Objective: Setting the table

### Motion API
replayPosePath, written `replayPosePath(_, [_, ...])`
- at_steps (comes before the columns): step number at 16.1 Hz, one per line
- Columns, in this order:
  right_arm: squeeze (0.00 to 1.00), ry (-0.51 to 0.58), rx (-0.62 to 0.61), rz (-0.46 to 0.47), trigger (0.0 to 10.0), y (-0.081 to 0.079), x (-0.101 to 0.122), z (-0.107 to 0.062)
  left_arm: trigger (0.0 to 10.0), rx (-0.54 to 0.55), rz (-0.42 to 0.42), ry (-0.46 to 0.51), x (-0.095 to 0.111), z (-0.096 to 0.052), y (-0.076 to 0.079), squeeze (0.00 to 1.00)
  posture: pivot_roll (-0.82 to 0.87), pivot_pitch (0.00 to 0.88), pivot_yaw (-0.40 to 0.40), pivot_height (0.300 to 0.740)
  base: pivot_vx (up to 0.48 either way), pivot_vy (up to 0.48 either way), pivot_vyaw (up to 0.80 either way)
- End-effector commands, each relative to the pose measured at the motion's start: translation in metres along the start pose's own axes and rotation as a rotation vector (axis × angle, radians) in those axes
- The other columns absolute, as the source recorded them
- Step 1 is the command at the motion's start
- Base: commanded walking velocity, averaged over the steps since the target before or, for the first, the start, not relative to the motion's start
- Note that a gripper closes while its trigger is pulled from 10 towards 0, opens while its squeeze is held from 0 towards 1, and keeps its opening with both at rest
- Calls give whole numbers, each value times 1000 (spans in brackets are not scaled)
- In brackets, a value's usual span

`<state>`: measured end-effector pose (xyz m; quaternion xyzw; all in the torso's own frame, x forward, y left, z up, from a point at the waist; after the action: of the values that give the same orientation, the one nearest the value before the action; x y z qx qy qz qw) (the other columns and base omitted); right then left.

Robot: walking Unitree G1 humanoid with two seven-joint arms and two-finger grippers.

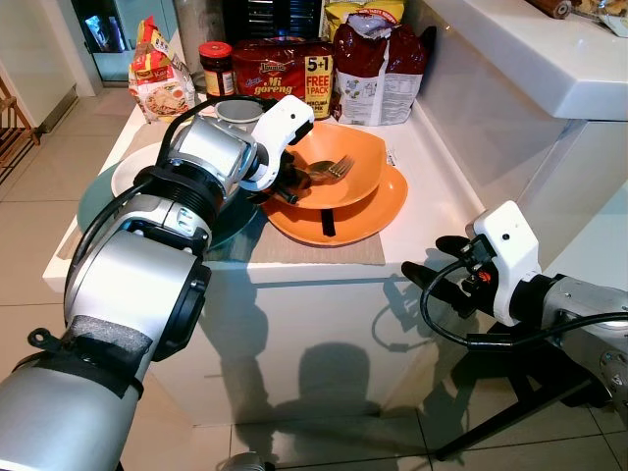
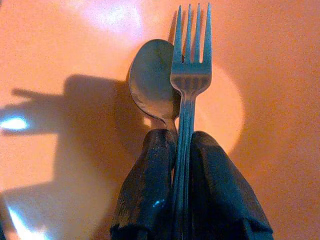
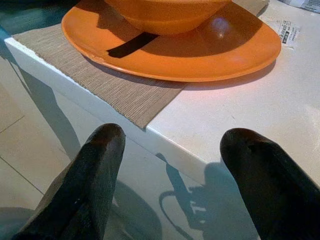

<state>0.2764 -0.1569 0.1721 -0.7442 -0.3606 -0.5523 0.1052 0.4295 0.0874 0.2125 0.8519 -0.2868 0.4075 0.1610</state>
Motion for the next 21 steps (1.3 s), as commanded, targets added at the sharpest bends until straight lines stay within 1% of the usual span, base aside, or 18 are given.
replayPosePath(1, [0, 4, -25, -9, 10000, 6, 1, -2, 0, 0, 8, 84, 25, -9, 4, 0, -18, 0, -7, 740, 0, 0, 0])
replayPosePath(2, [0, 8, -35, -11, 10000, 8, 3, -3, 0, 3, -3, 131, 37, -15, 3, 0, -20, 0, -7, 740, 0, 0, 0])
replayPosePath(4, [0, 12, -46, -10, 10000, 9, 3, -4, 0, 2, -16, 191, 51, -25, 2, 0, -19, 0, -9, 740, 0, 0, 0])
replayPosePath(6, [0, 17, -56, -9, 10000, 11, 3, -3, 0, 13, -37, 253, 63, -34, 0, 0, -12, 0, -17, 740, 0, 0, 0])
replayPosePath(7, [0, 20, -59, -8, 10000, 11, 4, -3, 0, 15, -40, 267, 66, -36, -1, 0, -12, 0, -17, 740, 0, 0, 0])
replayPosePath(8, [0, 62, -105, -3, 10000, 18, 13, 1, 0, 27, -33, 361, 82, -51, -5, 0, -12, 0, -25, 740, 0, 0, 0])
replayPosePath(9, [0, 92, -136, 1, 10000, 21, 18, 3, 0, 36, -30, 412, 89, -59, -7, 0, -13, 0, -27, 740, 0, 0, 0])
replayPosePath(10, [0, 149, -186, 25, 10000, 25, 26, 5, 0, 45, -34, 492, 99, -73, -8, 0, -9, 0, -27, 740, 0, 0, 0])
replayPosePath(11, [0, 223, -209, 54, 10000, 24, 36, 6, 2039, 43, -16, 601, 108, -91, -6, 0, -8, 0, -27, 740, 0, 0, 0])
replayPosePath(12, [0, 247, -212, 57, 10000, 22, 39, 7, 10000, 58, -14, 632, 109, -100, -6, 0, -9, 0, -27, 740, 0, 0, 0])
replayPosePath(13, [0, 285, -195, 40, 10000, 12, 41, 8, 10000, 53, -10, 724, 102, -114, -1, 0, 7, 0, -28, 740, 0, 0, 0])
replayPosePath(14, [0, 337, -159, 35, 10000, -1, 45, 9, 10000, 43, 10, 844, 89, -131, 6, 0, 9, 0, -28, 740, 0, 0, 0])
replayPosePath(15, [0, 371, -119, 43, 10000, -11, 49, 9, 10000, 38, 10, 916, 74, -142, 9, 0, 7, 0, -36, 740, 0, 0, 0])
replayPosePath(16, [0, 419, -71, 66, 10000, -20, 55, 8, 10000, 48, -16, 927, 47, -146, 8, 0, 7, 0, -45, 740, 0, 0, 0])
replayPosePath(17, [0, 434, -62, 73, 10000, -22, 57, 7, 10000, 55, -30, 920, 37, -147, 9, 0, 8, 0, -47, 740, 0, 0, 0])
replayPosePath(18, [0, 450, -48, 80, 10000, -22, 58, 8, 10000, 84, -10, 892, 15, -142, 13, 0, 26, 0, -63, 740, 0, 0, 0])
replayPosePath(19, [0, 466, -62, 95, 10000, -16, 60, 9, 10000, 125, -25, 882, 2, -136, 16, 0, 28, 0, -68, 740, 0, 0, 0])
replayPosePath(21, [0, 471, -94, 90, 10000, -8, 60, 13, 10000, 134, -23, 896, -2, -131, 31, 0, 14, 0, -61, 740, 0, 0, 0])
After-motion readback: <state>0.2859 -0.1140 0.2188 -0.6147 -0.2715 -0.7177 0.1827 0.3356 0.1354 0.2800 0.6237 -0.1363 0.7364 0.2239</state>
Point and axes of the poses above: a point about 5 cm out from each wrist's last joint towards the gripper, its own z axis pointing out of the wrist towards the gripper, its own x axis along the axis of the wrist's last joint, y = z × x, the point moved 4 cm from there along z, pointing out of the wrist towards the gripper, and after that the axes turned 10 degrees about -z, right-handed, at the moved point
